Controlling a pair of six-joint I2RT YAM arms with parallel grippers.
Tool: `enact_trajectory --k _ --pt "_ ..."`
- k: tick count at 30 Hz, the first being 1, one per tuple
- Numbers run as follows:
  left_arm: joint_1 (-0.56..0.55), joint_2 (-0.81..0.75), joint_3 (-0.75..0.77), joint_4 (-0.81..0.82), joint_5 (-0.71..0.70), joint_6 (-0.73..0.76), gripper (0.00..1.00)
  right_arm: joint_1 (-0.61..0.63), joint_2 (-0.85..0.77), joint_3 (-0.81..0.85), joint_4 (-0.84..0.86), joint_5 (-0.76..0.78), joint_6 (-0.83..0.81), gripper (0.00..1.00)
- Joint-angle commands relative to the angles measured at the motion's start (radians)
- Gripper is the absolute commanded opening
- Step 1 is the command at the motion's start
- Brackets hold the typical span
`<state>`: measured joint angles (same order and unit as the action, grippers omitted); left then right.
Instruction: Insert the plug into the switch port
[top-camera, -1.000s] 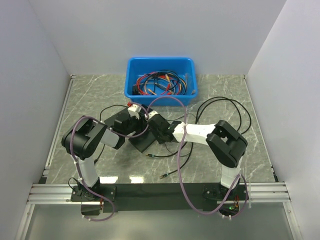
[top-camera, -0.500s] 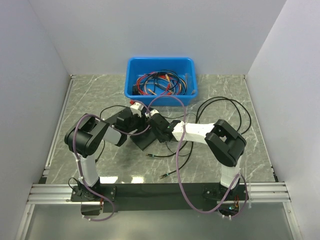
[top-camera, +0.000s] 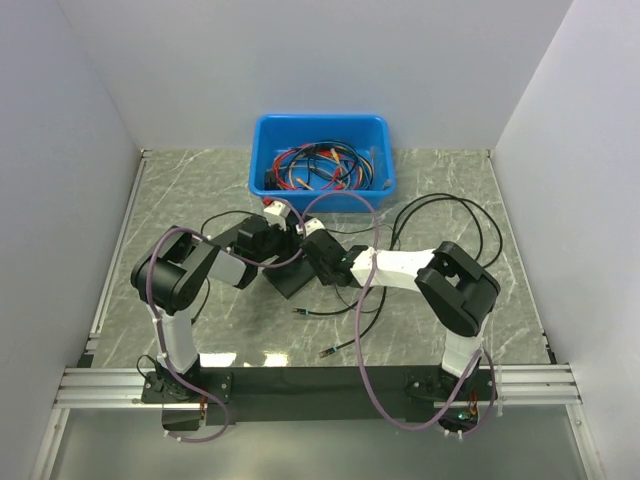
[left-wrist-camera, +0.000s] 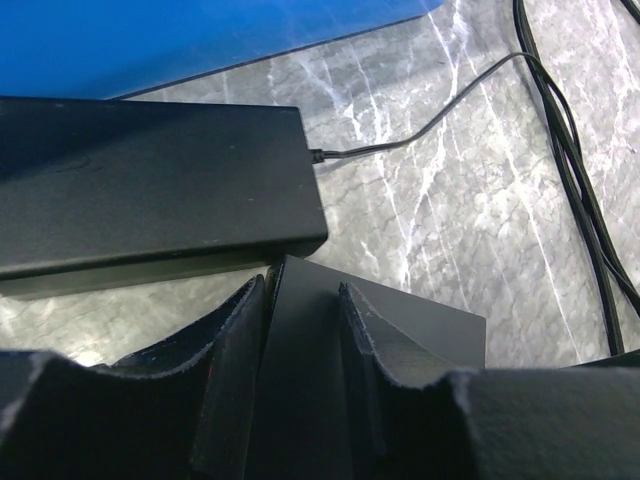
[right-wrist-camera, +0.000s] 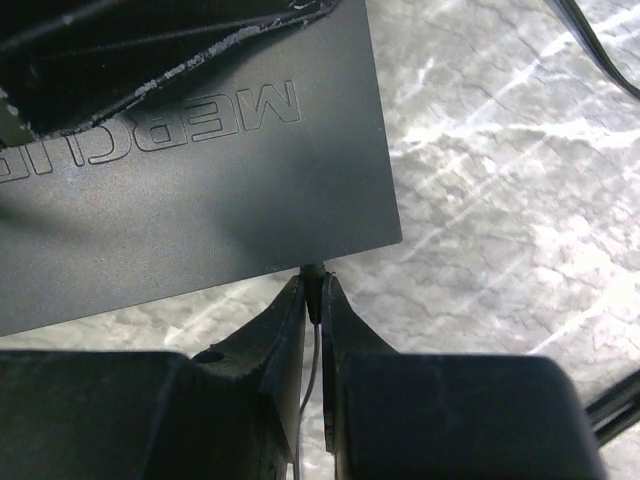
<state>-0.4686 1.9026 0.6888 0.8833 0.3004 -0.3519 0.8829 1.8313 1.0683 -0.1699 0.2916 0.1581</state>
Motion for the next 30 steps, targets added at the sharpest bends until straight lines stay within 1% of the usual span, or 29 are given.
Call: enact_trajectory --k 1,2,3,5,6,9,12,18,26,30 --pt "-0.071 0.050 -0.009 -0.191 0.100 -0.002 0.39 0.004 -0.099 -0.001 0.256 0.047 0.000 0.09" --pt "-0.070 0.053 -0.005 -0.196 0.097 -0.001 0.39 0.005 -0.109 -0.011 0.253 0.050 0.000 0.14" --pt "-0.070 0.058 0.001 -0.198 0.094 0.002 0.39 0.007 -0.125 -0.016 0.248 0.053 0.000 0.23" --pt "-0.067 0.062 0.006 -0.202 0.089 0.002 0.39 0.007 -0.148 -0.034 0.250 0.055 0.003 0.32" --pt "-0.067 0.065 0.008 -0.202 0.086 0.001 0.39 0.008 -0.155 -0.037 0.250 0.054 0.003 0.41" --pt "-0.062 0.064 0.006 -0.204 0.080 -0.001 0.39 0.010 -0.162 -0.047 0.250 0.049 0.008 0.49" --pt "-0.061 0.064 0.006 -0.205 0.074 -0.002 0.39 0.008 -0.161 -0.051 0.248 0.046 0.009 0.54" --pt "-0.054 0.067 0.011 -0.211 0.054 -0.006 0.38 0.011 -0.201 -0.077 0.238 0.052 0.026 0.57" --pt "-0.044 0.061 0.003 -0.208 0.036 -0.015 0.38 0.011 -0.357 -0.218 0.201 0.081 0.107 0.58" --pt "-0.033 0.050 0.003 -0.216 0.014 -0.032 0.38 0.010 -0.389 -0.280 0.191 0.066 0.153 0.58"
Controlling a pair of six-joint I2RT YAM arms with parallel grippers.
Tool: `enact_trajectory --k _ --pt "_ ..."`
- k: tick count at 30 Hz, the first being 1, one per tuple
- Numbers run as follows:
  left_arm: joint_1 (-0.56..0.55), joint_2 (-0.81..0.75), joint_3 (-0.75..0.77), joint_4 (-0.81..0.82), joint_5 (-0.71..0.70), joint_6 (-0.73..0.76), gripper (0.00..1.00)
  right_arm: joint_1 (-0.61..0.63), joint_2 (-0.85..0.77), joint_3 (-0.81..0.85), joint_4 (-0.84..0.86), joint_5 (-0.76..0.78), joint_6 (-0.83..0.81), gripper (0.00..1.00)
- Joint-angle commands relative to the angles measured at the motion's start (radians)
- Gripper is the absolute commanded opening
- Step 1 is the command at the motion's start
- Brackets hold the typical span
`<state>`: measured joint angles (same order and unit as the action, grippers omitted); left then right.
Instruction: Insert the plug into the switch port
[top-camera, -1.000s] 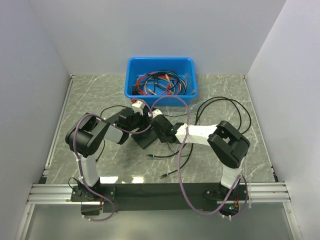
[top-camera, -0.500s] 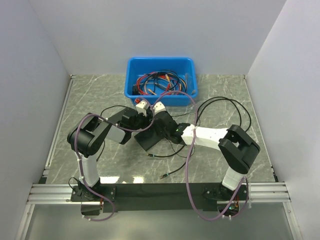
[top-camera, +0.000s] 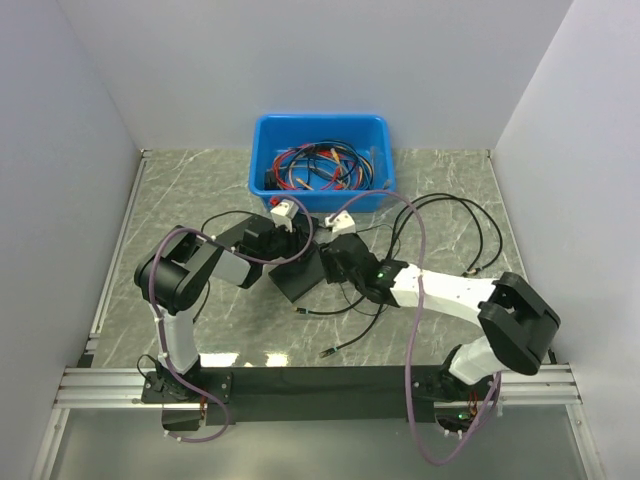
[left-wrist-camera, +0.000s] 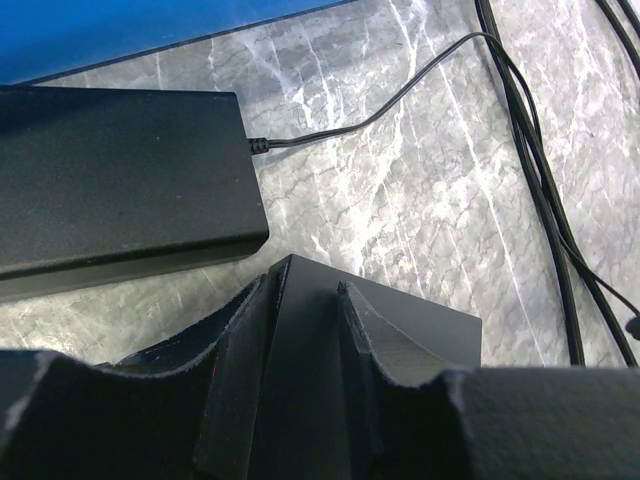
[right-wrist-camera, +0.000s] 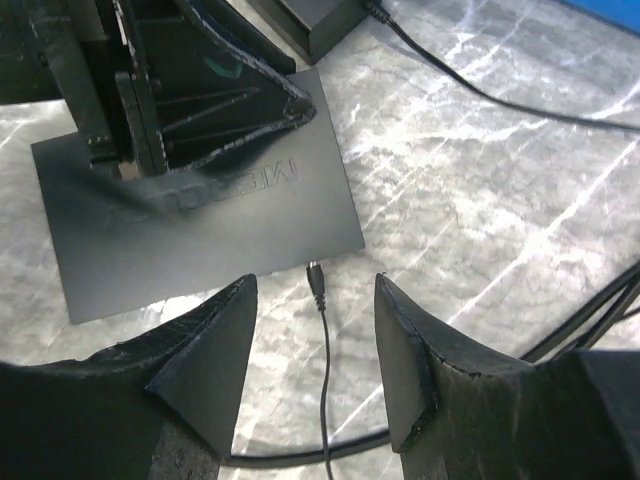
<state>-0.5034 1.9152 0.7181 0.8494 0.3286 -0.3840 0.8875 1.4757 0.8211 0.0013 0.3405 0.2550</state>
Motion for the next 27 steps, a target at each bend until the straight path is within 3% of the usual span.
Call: enact_trajectory --k 1,16,27 --pt "0.003 0.035 -0.028 -0.181 -0.017 -0.004 0.38 0.007 -0.035 -0.052 0.023 0.000 0.073 0.57" --pt "0.017 0.002 -0.048 -0.179 -0.043 -0.026 0.40 0.004 0.069 -0.074 0.074 -0.058 0.130 0.52" --pt "0.019 0.015 -0.040 -0.179 -0.042 -0.026 0.39 0.004 0.176 -0.020 0.052 -0.032 0.135 0.38"
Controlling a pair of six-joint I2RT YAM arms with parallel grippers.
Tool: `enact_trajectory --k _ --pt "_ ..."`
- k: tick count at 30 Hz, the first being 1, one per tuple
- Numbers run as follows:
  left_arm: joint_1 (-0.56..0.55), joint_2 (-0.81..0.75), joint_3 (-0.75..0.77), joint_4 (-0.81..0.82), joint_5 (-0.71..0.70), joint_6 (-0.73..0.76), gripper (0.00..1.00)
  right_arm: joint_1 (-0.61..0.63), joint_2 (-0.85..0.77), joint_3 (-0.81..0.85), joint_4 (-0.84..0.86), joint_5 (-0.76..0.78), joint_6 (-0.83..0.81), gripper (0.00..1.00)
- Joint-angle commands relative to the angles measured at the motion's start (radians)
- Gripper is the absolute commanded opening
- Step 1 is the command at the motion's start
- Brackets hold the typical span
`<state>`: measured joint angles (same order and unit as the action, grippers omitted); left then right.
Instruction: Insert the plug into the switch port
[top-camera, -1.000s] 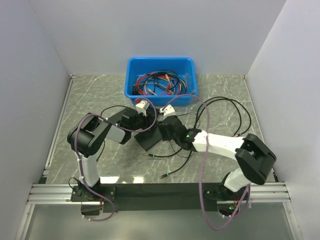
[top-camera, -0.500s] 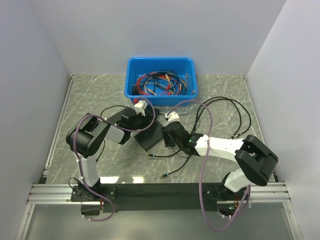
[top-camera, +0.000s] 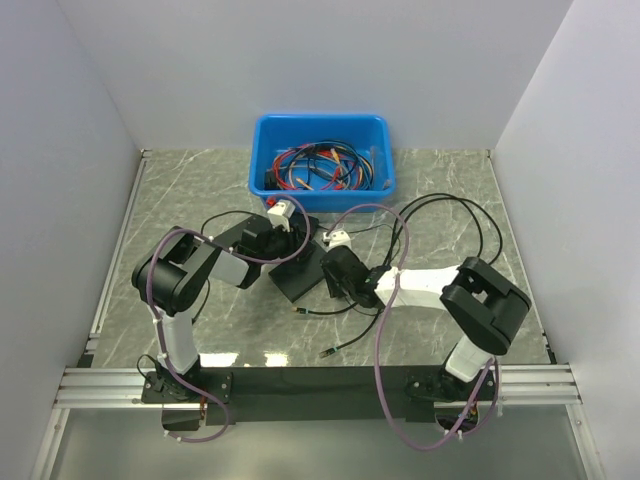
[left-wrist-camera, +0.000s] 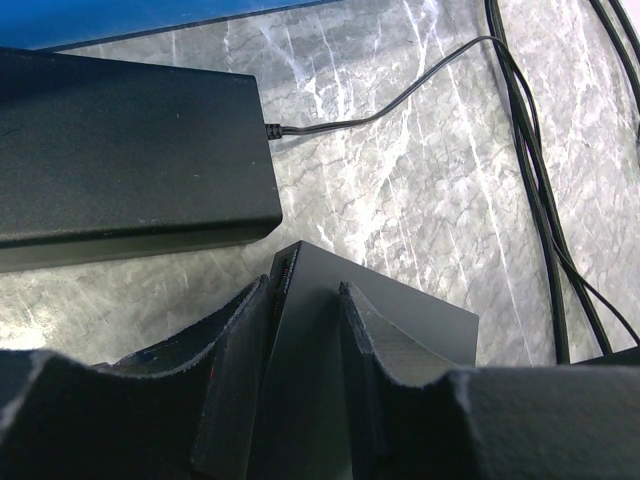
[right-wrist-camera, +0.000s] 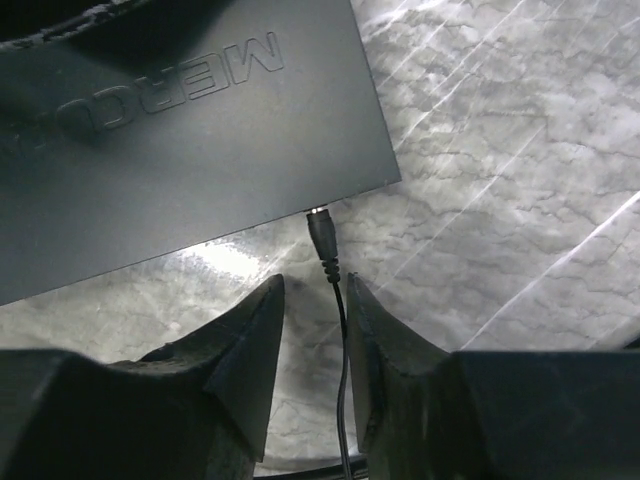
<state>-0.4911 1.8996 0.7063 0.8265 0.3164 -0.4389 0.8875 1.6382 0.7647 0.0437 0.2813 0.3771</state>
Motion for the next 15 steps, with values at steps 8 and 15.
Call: enact_trajectory --k 8,15 --pt "0.008 0.041 -0.022 -0.161 -0.028 0.035 0.38 -0.002 0.061 0.088 -0.004 0.032 -0.003 0.19" --pt "0.008 0.041 -0.025 -0.159 -0.014 0.034 0.38 -0.007 0.089 0.130 -0.011 0.035 -0.006 0.17"
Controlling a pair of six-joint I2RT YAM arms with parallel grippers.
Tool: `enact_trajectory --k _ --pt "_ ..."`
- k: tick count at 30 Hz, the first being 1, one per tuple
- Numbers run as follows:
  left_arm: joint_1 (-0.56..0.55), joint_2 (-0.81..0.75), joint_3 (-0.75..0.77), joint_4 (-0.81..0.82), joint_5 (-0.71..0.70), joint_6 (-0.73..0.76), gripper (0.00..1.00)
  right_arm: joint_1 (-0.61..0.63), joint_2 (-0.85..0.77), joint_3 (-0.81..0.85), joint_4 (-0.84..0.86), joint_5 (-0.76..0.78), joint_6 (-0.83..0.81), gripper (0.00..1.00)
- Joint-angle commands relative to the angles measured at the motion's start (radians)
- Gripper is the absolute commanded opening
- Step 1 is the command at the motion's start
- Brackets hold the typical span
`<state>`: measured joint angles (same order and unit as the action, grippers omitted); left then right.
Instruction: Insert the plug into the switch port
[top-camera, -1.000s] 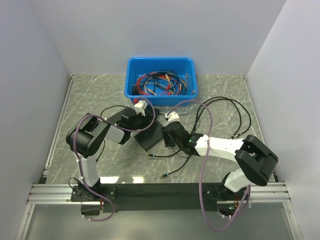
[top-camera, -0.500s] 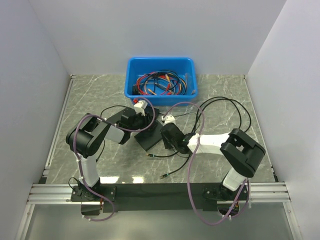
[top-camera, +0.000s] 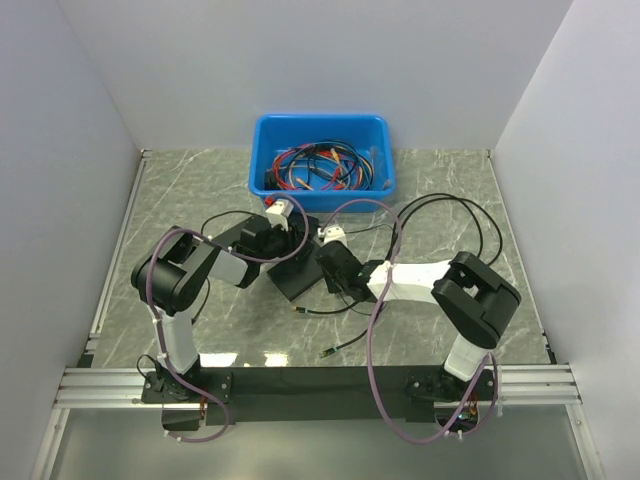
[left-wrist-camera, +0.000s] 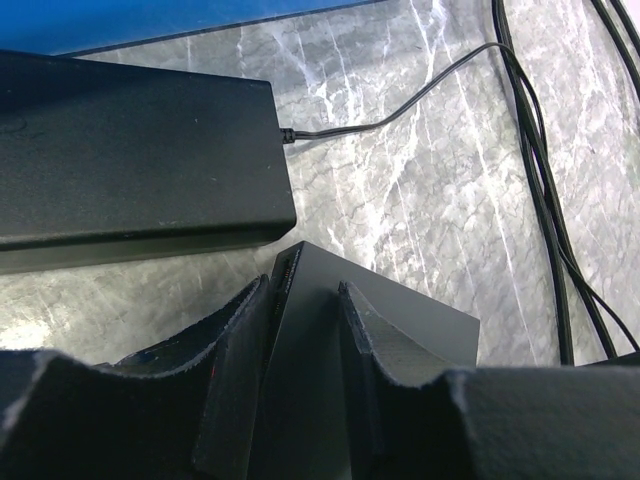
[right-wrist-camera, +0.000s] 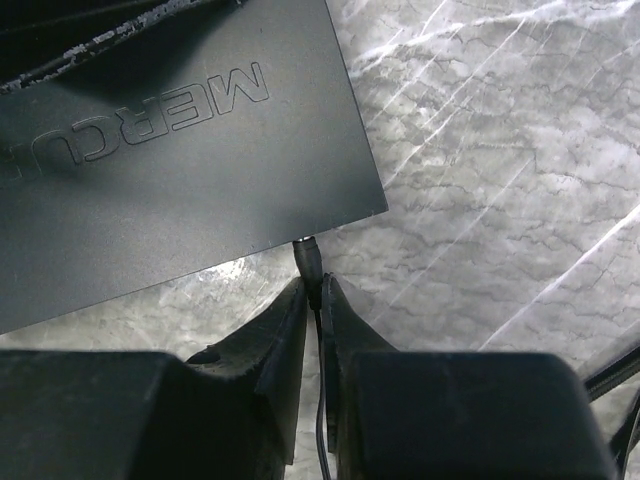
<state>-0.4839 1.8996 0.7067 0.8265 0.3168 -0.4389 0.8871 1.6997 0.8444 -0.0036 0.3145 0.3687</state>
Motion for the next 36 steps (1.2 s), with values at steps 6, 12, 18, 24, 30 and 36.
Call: enact_trajectory --k 6,12,18,24,30,36 --pt "-0.001 0.042 -0.023 -0.165 -0.013 0.029 0.38 -0.010 0.051 0.102 0.024 0.011 -0.011 0.14" --pt "-0.001 0.018 -0.016 -0.182 -0.025 0.011 0.39 -0.011 0.017 0.064 0.024 0.006 -0.008 0.23" --pt "-0.002 -0.083 0.022 -0.259 -0.070 -0.021 0.48 -0.008 -0.064 -0.013 0.034 0.001 0.016 0.48" --pt "-0.002 -0.142 0.155 -0.455 -0.217 -0.017 0.50 0.013 -0.191 -0.057 0.011 0.014 0.042 0.51" --pt "-0.012 -0.255 0.212 -0.668 -0.384 -0.058 0.50 0.026 -0.334 -0.110 -0.035 0.012 0.081 0.51" --pt "-0.093 -0.459 0.105 -0.823 -0.573 -0.162 0.51 0.010 -0.270 0.004 -0.104 0.052 0.116 0.52"
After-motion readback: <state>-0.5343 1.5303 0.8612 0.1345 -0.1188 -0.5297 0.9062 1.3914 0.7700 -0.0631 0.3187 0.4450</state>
